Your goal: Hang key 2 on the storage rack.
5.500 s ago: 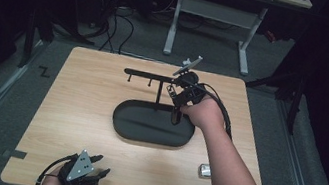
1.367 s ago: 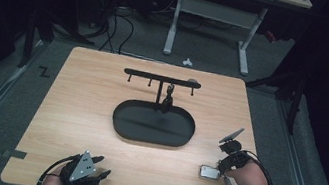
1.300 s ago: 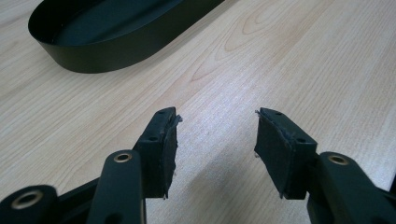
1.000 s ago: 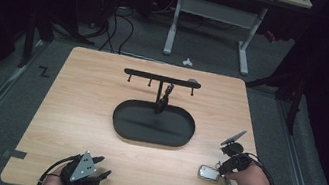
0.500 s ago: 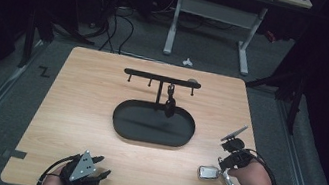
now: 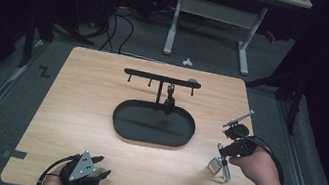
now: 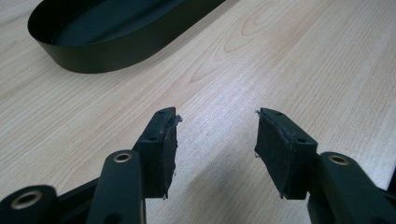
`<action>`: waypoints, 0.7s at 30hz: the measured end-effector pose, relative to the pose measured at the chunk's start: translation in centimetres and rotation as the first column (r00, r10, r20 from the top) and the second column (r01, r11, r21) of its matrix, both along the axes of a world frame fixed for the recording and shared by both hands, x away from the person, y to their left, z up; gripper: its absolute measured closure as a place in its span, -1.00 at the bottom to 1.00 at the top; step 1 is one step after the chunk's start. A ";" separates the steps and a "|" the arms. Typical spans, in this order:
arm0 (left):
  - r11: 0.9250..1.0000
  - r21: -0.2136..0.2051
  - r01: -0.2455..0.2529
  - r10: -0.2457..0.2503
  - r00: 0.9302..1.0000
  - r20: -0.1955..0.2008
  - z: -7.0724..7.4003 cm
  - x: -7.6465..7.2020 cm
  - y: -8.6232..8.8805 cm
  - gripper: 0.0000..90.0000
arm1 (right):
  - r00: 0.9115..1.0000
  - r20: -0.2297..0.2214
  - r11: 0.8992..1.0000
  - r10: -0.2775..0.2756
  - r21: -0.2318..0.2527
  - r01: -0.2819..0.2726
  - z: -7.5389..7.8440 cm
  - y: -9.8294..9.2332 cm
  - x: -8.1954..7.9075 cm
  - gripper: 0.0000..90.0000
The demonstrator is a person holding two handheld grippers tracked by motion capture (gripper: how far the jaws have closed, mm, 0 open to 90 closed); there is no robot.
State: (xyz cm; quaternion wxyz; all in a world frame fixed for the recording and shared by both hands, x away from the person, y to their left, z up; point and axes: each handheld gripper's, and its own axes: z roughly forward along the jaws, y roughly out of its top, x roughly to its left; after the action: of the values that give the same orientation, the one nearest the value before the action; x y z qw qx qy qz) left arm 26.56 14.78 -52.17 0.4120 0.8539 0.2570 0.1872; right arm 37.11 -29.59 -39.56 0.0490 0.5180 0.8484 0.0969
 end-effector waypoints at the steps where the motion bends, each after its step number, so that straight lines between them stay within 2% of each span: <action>1: 1.000 -0.001 -0.001 0.001 1.000 0.000 0.0 0.0 0.0 0.07 | 1.000 0.000 1.000 0.005 0.000 -0.005 0.2 0.1 0.0 0.92; 6: 1.000 -0.002 0.000 0.000 1.000 0.001 0.0 0.0 -0.1 0.07 | 1.000 0.011 1.000 0.019 0.000 -0.019 1.0 0.6 0.3 0.92; 14: 1.000 0.004 0.008 -0.008 1.000 -0.002 0.0 0.0 -0.1 0.07 | 0.998 0.041 0.999 0.048 -0.024 -0.047 3.3 2.0 0.9 0.92; 21: 1.000 -0.001 0.005 -0.005 1.000 0.003 0.0 0.0 0.0 0.07 | 0.997 0.044 0.998 0.063 -0.023 -0.062 3.8 2.9 1.7 0.92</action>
State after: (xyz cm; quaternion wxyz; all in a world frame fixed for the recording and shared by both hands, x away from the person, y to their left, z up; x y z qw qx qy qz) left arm 26.54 14.74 -52.20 0.4134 0.8541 0.2543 0.1872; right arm 38.78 -26.68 -35.77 0.0707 0.4882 0.8640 0.1007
